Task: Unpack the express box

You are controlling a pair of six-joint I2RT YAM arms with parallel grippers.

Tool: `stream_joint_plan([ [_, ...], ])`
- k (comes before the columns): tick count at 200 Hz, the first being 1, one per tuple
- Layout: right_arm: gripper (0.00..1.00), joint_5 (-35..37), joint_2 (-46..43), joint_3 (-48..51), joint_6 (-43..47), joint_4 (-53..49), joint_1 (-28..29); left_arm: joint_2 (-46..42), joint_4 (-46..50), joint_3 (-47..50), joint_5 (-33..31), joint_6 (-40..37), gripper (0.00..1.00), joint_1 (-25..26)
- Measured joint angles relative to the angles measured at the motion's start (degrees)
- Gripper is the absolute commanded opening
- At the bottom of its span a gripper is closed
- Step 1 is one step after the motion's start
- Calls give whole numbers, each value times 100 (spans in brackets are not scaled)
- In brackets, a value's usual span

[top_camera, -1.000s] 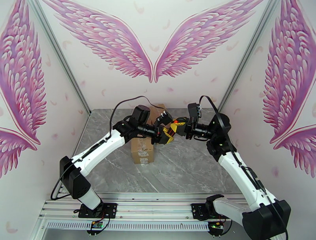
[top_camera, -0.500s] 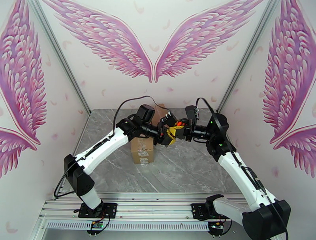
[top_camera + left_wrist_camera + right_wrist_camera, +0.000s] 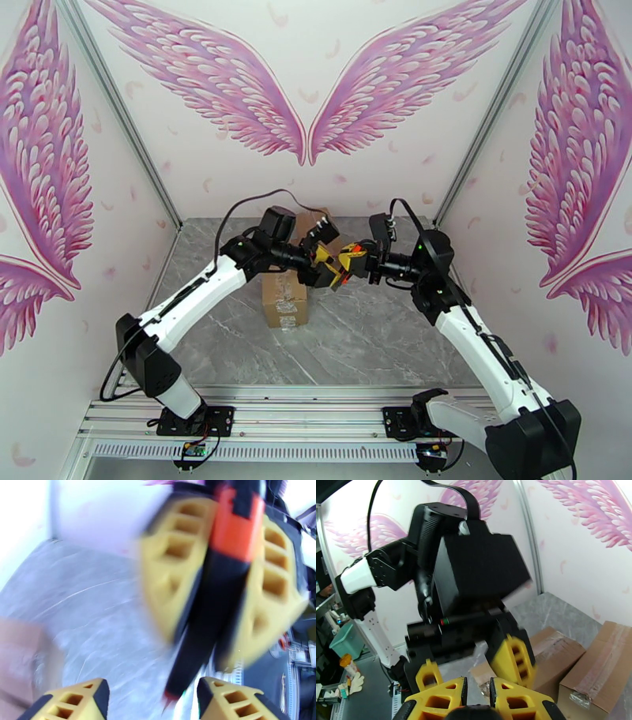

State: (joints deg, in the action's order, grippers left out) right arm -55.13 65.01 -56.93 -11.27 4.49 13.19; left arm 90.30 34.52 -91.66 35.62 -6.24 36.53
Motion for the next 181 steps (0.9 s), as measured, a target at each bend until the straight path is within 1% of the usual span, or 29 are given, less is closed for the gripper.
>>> stream_joint_plan([
  [15, 8, 487, -7, 116, 0, -70, 22, -562, -122, 448, -673, 363, 88, -260],
  [24, 9, 828, 4, 173, -4, -142, 70, -894, -197, 699, -1045, 595, 89, -396],
  [42, 9, 1716, 120, 195, 11, -332, 358, -1537, -258, 1198, -1729, 1137, 90, -673],
  [56, 9, 2413, 289, 186, 46, -468, 658, -1864, -313, 1611, -2048, 1545, 90, -911],
  [72, 9, 3163, 605, 120, 66, -684, 981, -1996, -313, 2083, -2286, 1919, 90, -1134],
  [83, 9, 3672, 916, -15, 81, -887, 1207, -1967, -317, 2396, -2400, 2127, 90, -1217],
  [105, 8, 4618, 1534, -402, 133, -1261, 1637, -1891, -313, 2929, -2509, 2411, 90, -1231],
  [126, 8, 5283, 2026, -756, 210, -1436, 1945, -1864, -315, 3174, -2562, 2592, 90, -1241],
  [153, 8, 5711, 2599, -1126, 254, -1460, 2203, -1867, -420, 3373, -2573, 2758, 90, -1241],
  [181, 8, 5818, 3032, -1327, 407, -1434, 2398, -1864, -649, 3652, -2345, 2907, 90, -1224],
])
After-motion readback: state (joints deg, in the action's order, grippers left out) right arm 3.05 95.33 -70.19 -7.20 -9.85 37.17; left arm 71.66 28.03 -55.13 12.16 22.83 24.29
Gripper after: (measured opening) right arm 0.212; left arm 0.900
